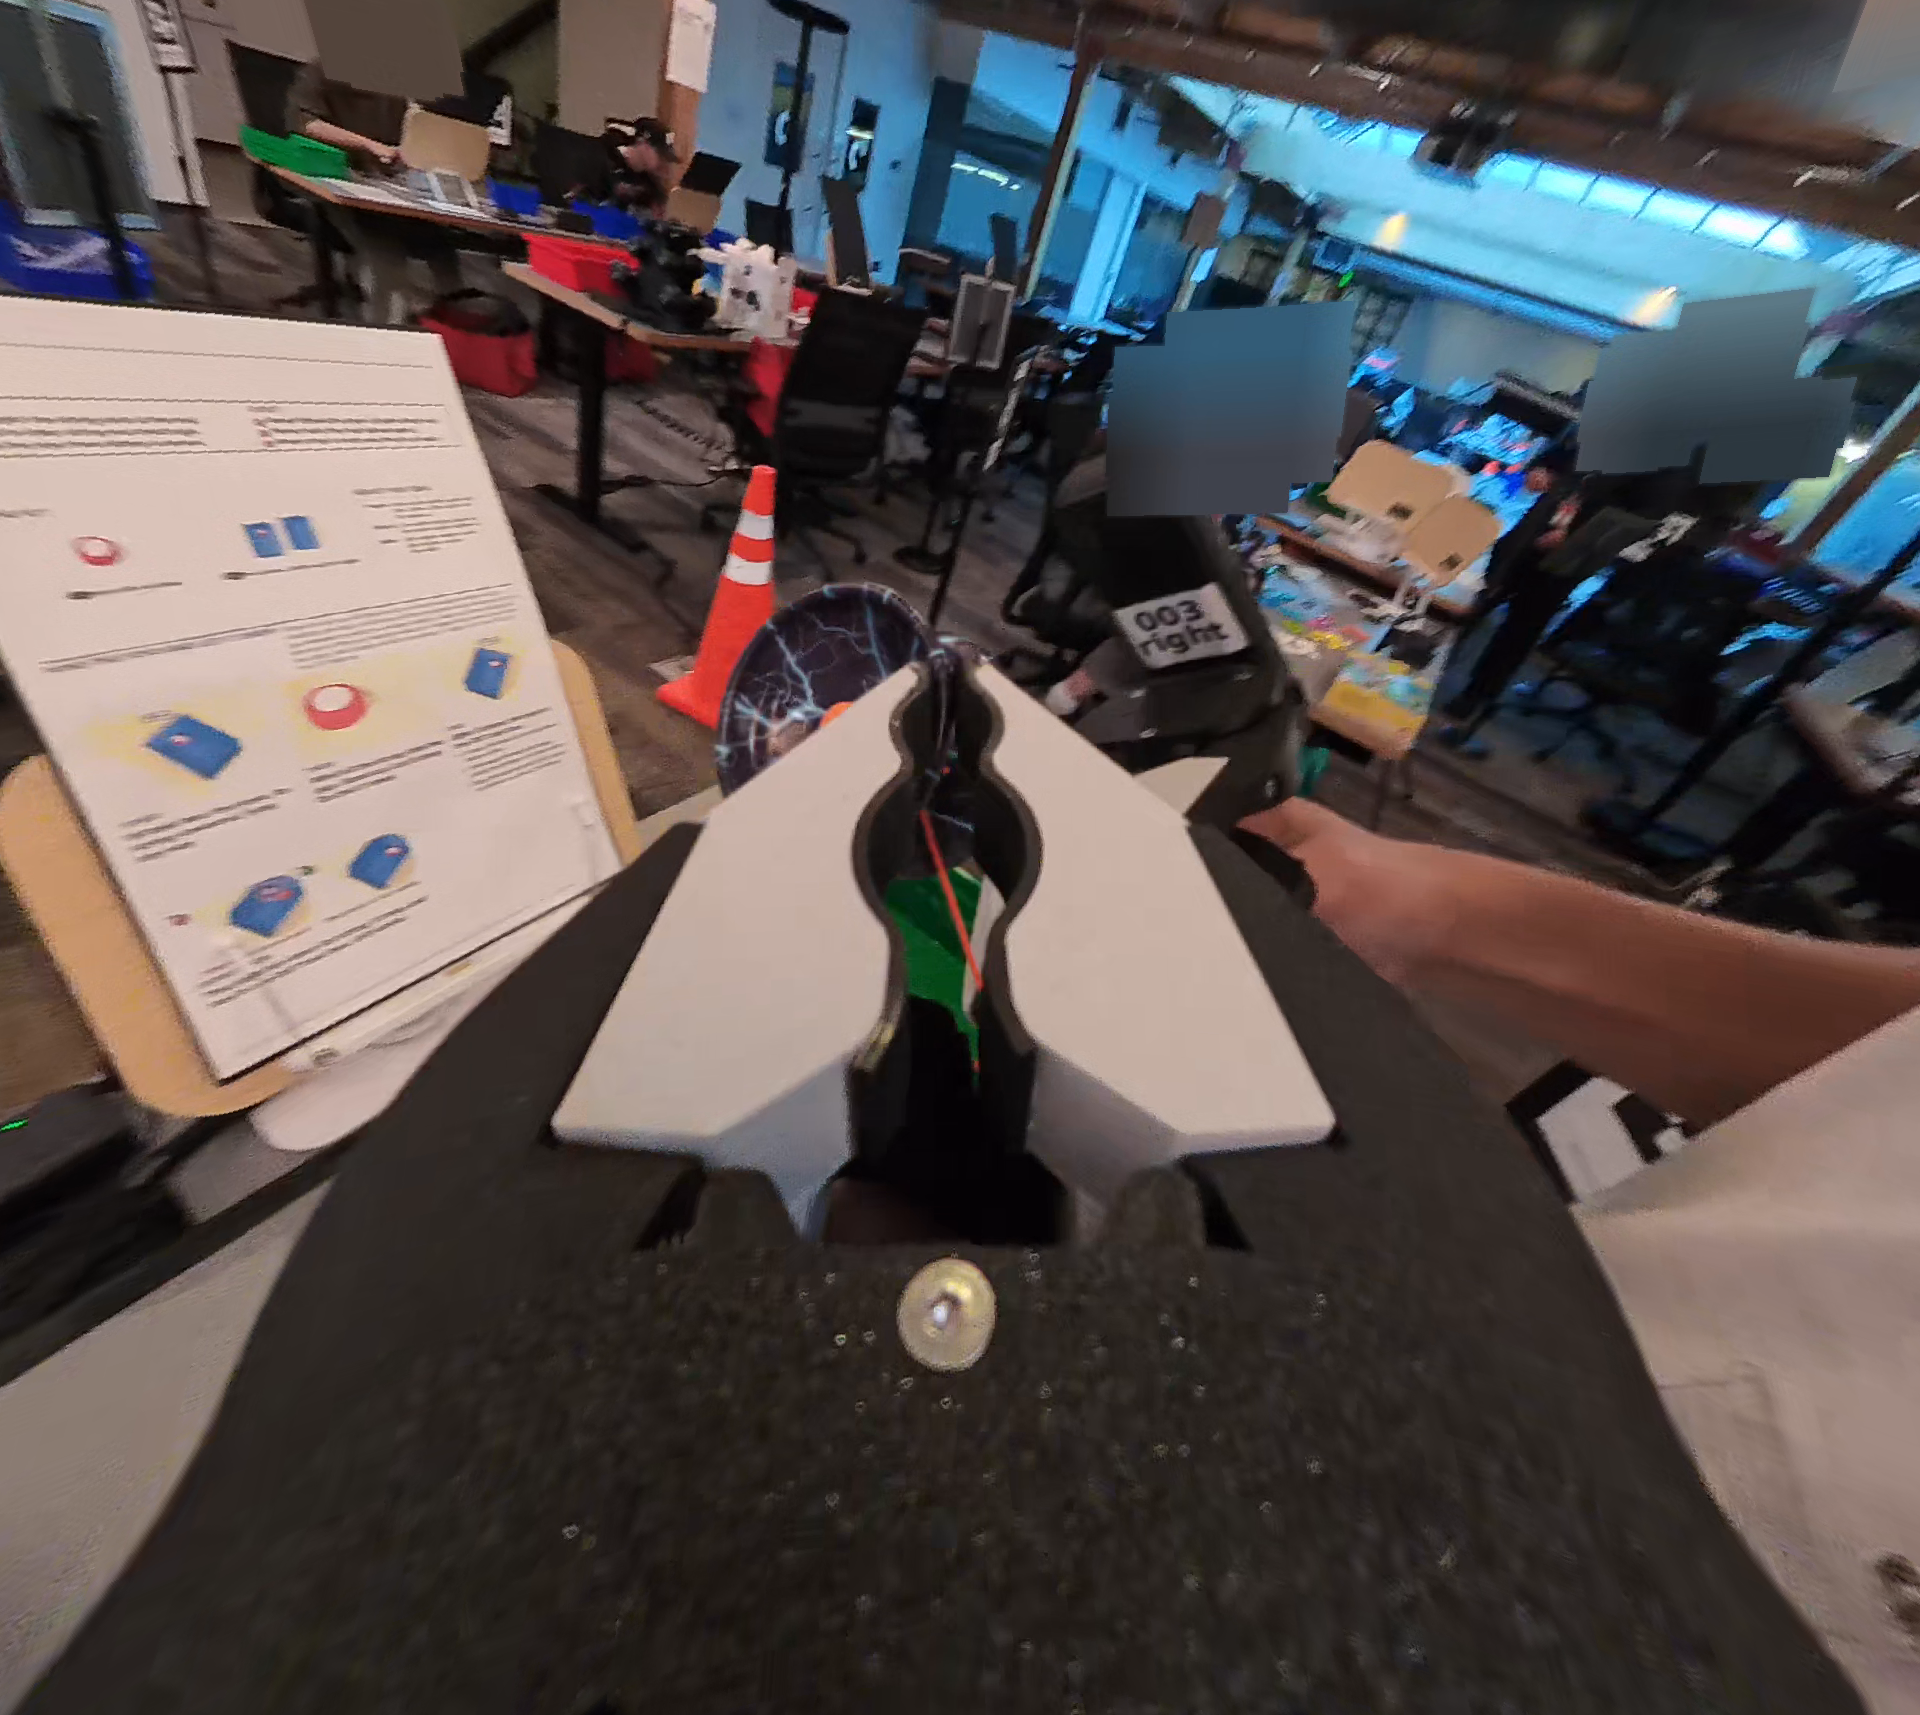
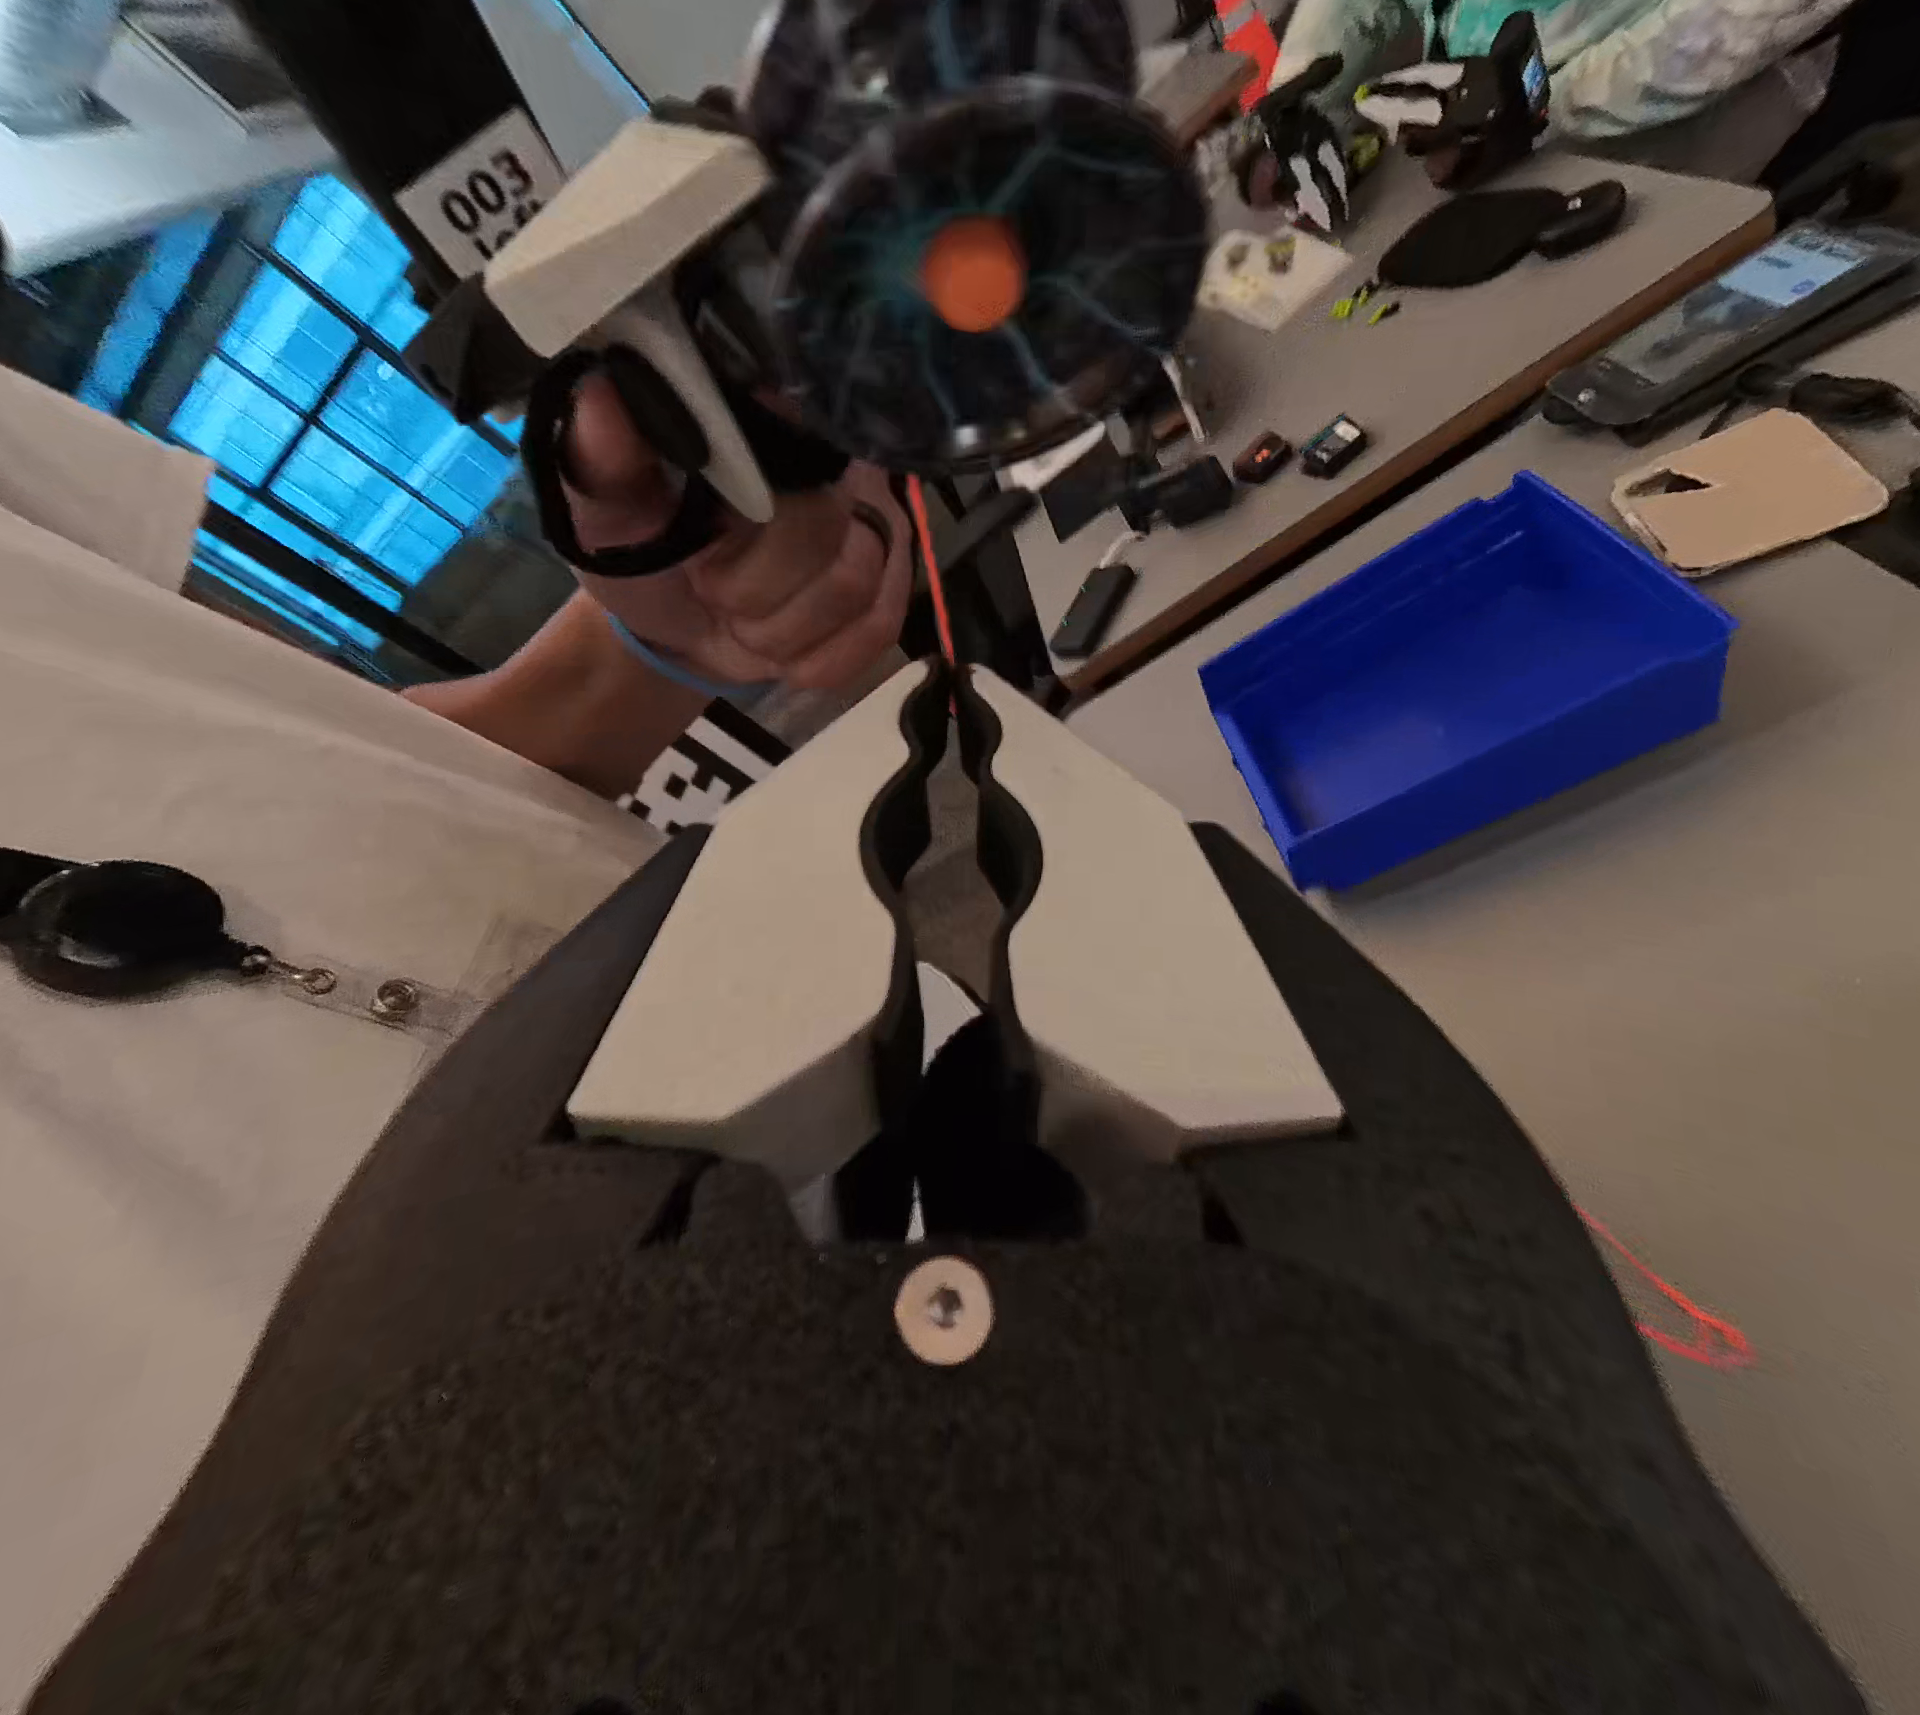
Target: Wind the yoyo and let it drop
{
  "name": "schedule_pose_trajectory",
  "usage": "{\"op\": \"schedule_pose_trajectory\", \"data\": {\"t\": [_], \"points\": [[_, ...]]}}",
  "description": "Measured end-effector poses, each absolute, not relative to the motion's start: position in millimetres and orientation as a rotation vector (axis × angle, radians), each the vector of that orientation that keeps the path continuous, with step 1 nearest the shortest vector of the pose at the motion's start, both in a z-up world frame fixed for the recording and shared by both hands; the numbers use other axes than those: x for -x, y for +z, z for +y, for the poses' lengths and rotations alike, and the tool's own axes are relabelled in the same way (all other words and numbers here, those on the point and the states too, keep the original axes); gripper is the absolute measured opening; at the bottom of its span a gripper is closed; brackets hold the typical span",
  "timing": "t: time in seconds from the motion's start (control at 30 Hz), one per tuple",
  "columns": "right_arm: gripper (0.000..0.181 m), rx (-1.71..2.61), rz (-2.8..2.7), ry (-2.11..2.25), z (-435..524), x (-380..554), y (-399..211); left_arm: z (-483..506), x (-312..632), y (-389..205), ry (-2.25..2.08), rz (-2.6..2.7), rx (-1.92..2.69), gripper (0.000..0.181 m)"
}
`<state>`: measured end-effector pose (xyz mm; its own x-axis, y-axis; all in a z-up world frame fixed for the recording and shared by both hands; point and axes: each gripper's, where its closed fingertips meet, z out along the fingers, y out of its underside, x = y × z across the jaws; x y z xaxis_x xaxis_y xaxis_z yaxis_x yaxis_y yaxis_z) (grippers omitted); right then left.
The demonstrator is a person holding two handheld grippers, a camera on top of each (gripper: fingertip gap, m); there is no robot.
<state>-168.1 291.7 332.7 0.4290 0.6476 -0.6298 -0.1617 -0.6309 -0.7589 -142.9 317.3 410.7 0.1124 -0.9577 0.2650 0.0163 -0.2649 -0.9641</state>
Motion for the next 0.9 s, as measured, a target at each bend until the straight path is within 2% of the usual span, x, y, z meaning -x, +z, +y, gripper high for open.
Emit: {"op": "schedule_pose_trajectory", "data": {"t": [0.27, 0.47, 0.5, 0.57, 0.73, 0.8, 0.9], "points": [[0.000, 1.850, -0.269, 1.021, 319, 127, 350, 288, 149, 415, -1.574, 0.989, 1.399, 0.000], [0.000, 1.810, -0.323, 1.231, 312, 143, 356, 282, 147, 426, -1.694, 0.901, 1.365, 0.000], [0.005, 1.790, -0.332, 1.262, 308, 142, 355, 286, 148, 427, -1.694, 0.881, 1.366, 0.000], [0.027, 1.790, -0.337, 1.203, 306, 130, 348, 293, 149, 427, -1.683, 0.858, 1.374, 0.000], [0.043, 1.603, -0.368, 1.100, 299, 118, 381, 295, 151, 433, -1.814, 0.800, 1.369, 0.000], [0.041, 1.530, -0.411, 1.095, 298, 126, 396, 288, 149, 435, -1.888, 0.797, 1.358, 0.000], [0.018, 1.467, -0.491, 1.128, 292, 134, 409, 282, 151, 441, -2.002, 0.771, 1.332, 0.000]]}}
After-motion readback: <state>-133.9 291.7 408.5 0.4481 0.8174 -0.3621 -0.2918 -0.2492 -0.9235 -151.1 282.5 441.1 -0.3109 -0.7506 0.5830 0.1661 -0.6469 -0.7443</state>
